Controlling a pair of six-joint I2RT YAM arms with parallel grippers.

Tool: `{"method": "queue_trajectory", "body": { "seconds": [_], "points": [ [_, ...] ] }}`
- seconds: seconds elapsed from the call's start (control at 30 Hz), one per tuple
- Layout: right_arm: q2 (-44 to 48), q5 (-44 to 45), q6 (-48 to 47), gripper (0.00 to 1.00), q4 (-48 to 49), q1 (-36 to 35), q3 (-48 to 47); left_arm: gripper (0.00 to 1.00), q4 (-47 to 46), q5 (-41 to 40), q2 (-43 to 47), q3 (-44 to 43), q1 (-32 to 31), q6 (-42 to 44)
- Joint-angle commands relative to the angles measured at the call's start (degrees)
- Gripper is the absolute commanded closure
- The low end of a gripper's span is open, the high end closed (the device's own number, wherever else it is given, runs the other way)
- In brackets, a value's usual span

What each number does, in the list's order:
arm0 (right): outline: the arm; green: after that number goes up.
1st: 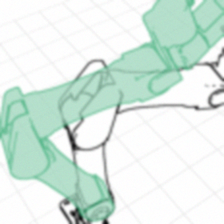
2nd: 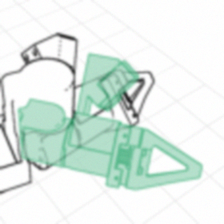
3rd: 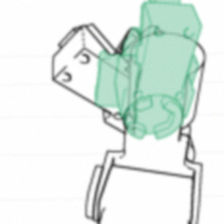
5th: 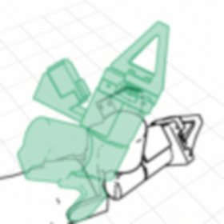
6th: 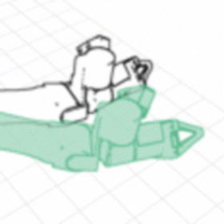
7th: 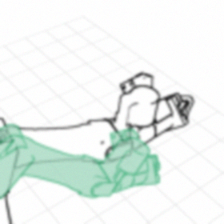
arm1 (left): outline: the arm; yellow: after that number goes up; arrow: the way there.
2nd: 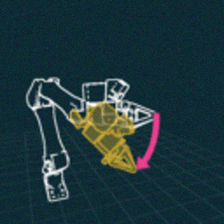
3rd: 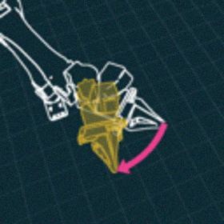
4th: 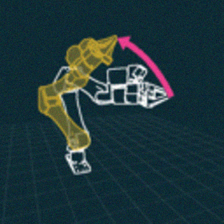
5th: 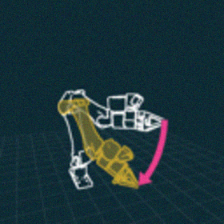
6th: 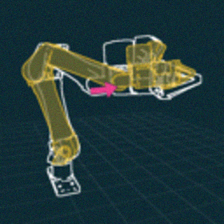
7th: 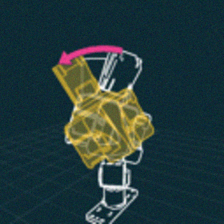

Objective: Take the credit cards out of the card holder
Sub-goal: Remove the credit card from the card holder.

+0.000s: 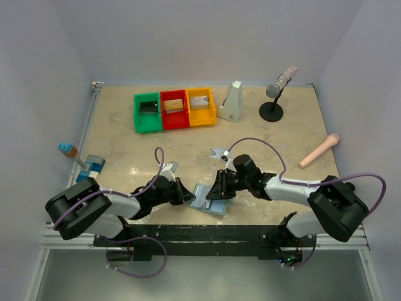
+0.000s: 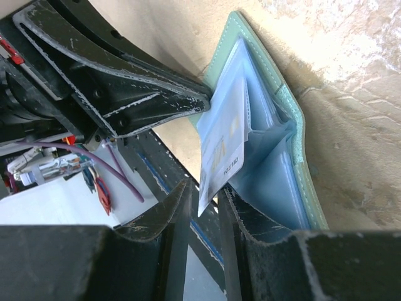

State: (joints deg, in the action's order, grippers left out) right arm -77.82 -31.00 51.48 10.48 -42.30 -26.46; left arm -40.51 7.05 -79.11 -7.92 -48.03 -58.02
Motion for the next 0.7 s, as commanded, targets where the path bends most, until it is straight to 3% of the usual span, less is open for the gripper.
{"method": "queue_trajectory", "body": {
  "seconds": [0.0,0.67],
  "points": [
    [0.9,0.3,1.2,0.71,4.5,0.5,0.2,1.0,8.2,-2.9,-1.5,2.3,-0.2,1.4],
    [3.1,2.8,1.1,0.8,1.3,0.9,0.8,1.0,9.4,-4.5,1.0,3.5,-0.2,1.2]
  ]
}}
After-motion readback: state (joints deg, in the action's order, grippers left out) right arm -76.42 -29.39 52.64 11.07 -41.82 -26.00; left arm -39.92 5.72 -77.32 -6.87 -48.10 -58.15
